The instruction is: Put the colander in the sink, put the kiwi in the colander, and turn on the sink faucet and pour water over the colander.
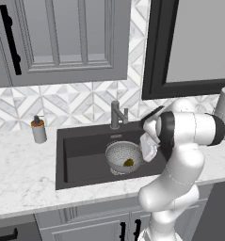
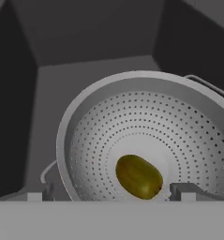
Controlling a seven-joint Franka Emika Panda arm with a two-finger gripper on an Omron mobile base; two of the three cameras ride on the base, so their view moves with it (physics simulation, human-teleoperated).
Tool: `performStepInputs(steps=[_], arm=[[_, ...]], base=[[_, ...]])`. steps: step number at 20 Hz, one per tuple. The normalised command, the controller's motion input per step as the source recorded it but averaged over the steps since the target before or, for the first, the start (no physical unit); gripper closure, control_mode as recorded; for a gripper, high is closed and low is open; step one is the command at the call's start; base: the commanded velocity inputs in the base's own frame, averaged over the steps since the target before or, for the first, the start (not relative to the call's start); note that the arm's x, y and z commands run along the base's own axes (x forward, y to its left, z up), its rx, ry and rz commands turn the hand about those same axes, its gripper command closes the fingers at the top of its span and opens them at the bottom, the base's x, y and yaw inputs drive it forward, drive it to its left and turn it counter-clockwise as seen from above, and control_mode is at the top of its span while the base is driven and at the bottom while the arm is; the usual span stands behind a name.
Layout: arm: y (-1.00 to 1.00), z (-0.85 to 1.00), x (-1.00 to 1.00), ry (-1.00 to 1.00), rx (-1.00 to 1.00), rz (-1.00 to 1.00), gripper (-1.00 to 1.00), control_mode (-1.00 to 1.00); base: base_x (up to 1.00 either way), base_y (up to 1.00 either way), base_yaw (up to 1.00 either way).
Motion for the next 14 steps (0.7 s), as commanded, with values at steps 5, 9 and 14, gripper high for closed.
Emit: performStepInputs(steps=[5,9,14], arm=[[-0.3,0.54,-0.18,-0.06,0.0,-0.11,-1.0,-1.0],[-0.2,0.69,-0.25,-0.02,0.0,-0.11,-1.0,-1.0],[0.0,0.78,-0.17,-0.03,0.0,-0.13,-1.0,-1.0]], base=[[0.0,0.0,0.0],[0.0,0.0,0.0],[0.0,0.0,0.0]])
